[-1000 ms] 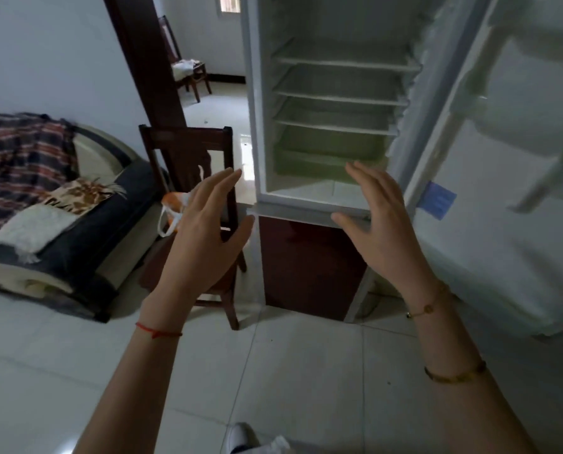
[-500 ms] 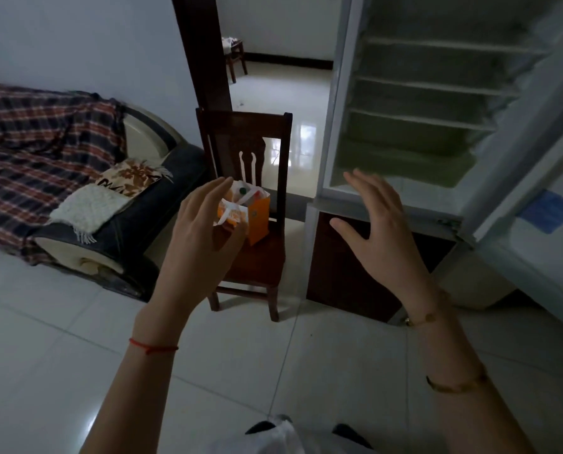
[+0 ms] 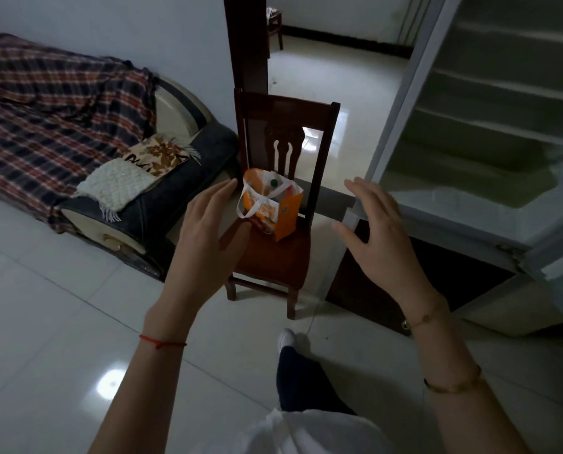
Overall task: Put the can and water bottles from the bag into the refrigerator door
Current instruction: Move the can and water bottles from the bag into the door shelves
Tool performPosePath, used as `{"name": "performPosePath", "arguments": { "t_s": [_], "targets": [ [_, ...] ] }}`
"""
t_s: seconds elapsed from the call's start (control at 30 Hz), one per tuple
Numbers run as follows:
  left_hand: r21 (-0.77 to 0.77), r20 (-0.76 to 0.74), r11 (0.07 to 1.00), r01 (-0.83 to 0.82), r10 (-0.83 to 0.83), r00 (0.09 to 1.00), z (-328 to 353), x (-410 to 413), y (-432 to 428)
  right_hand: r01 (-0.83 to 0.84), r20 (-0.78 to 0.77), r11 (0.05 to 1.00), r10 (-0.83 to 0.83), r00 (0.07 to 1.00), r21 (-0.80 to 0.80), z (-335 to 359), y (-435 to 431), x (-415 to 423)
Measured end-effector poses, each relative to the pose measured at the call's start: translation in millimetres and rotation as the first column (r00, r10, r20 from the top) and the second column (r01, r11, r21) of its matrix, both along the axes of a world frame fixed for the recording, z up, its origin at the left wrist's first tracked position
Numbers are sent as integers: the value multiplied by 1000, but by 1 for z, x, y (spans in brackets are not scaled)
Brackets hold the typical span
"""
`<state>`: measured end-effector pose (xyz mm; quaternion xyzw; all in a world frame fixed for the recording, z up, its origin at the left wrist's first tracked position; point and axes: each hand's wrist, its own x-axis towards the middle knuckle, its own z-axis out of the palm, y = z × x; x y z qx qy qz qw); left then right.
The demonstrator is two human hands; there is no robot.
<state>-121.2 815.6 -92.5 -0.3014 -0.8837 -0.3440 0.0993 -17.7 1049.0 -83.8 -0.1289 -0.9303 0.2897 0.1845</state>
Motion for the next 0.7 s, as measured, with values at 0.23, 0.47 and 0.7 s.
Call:
{"name": "performPosePath", "arguments": {
  "t_s": [0.23,0.47,0.7],
  "targets": [
    [-10,32,999,-40,41,999,-14,-70,12,-47,40,998,48,998,-33,-18,14,-81],
    [-66,170,994,-84,94,981,-35,-163,42,-62,97,998,62,993,-8,-36,46,-175],
    [-33,298,983,-180,181,937,-75,-238,75,-86,164,995,92,982,-45,-58,76,-260]
  ]
}}
